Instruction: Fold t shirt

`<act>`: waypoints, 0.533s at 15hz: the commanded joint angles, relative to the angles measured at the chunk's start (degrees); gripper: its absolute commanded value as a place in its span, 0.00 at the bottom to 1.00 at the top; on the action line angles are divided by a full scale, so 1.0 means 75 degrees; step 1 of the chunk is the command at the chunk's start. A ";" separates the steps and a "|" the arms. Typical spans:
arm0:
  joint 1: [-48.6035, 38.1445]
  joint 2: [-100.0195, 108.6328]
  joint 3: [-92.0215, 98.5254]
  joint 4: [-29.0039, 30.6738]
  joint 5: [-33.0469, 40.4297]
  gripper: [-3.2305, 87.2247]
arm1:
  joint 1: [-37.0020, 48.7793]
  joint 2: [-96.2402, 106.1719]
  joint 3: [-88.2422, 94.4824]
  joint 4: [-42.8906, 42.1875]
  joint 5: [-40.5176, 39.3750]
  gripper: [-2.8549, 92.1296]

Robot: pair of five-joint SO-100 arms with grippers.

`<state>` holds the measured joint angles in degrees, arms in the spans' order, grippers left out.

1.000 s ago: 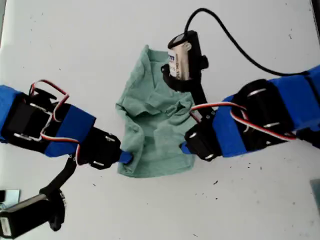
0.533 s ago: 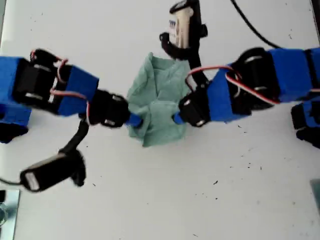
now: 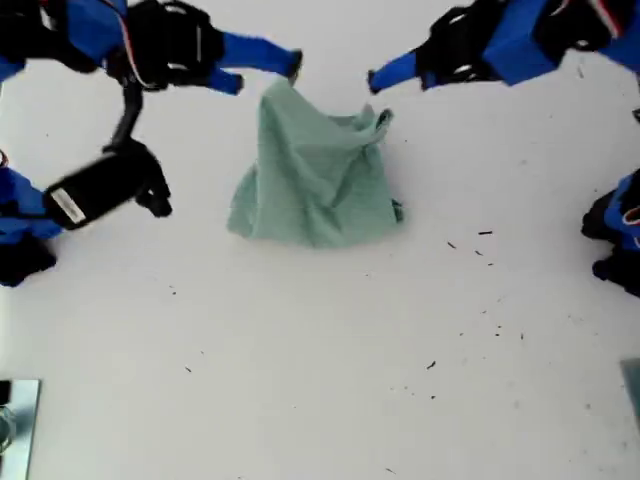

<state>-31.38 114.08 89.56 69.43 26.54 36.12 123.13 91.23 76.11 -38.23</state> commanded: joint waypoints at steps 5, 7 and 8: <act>0.0961 0.6938 0.6879 -0.1570 -0.1371 0.28 | 0.0082 0.5754 0.4559 0.0844 0.0867 0.30; 0.2555 0.9844 0.9785 -0.2262 -0.2754 0.19 | -0.0961 0.8051 0.7266 0.0516 0.2004 0.25; 0.3188 1.1531 1.1145 -0.2273 -0.3422 0.18 | -0.1559 0.9316 0.8613 0.0469 0.2707 0.22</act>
<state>-14.33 183.43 160.66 54.49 7.47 30.06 180.62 144.58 81.56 -24.08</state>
